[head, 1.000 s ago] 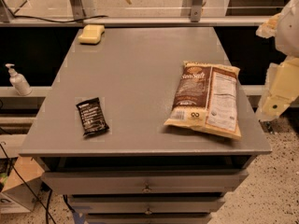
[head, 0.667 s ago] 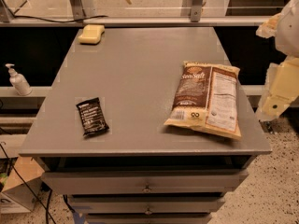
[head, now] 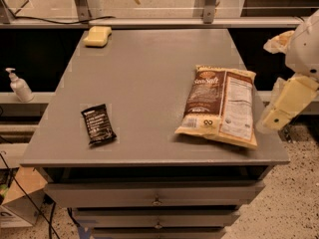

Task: Move brown chip bag near rxbar chocolate

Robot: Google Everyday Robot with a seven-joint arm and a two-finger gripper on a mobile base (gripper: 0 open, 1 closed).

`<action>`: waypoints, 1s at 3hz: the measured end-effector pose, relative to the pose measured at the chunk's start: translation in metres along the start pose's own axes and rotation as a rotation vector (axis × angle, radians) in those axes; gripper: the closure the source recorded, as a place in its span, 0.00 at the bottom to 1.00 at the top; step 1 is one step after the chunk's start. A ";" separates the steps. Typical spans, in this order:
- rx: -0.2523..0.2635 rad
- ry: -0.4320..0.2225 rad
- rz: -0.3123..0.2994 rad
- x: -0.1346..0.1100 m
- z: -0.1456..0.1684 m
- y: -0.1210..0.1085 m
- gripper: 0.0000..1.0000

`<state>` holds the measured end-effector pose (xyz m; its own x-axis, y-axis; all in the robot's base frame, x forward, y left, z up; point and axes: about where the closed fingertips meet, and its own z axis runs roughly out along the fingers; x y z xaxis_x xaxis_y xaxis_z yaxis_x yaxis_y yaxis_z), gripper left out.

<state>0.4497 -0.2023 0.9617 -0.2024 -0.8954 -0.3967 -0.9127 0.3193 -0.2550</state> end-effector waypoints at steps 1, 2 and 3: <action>-0.007 -0.037 0.026 -0.006 0.037 -0.003 0.00; -0.028 -0.025 0.060 0.000 0.078 -0.010 0.00; -0.064 -0.012 0.109 0.012 0.113 -0.014 0.00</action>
Offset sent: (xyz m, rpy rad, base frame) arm 0.0635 0.0228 -0.1151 0.0520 0.0822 -0.0736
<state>0.5000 -0.1821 0.8608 -0.2977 -0.8526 -0.4294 -0.9065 0.3936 -0.1530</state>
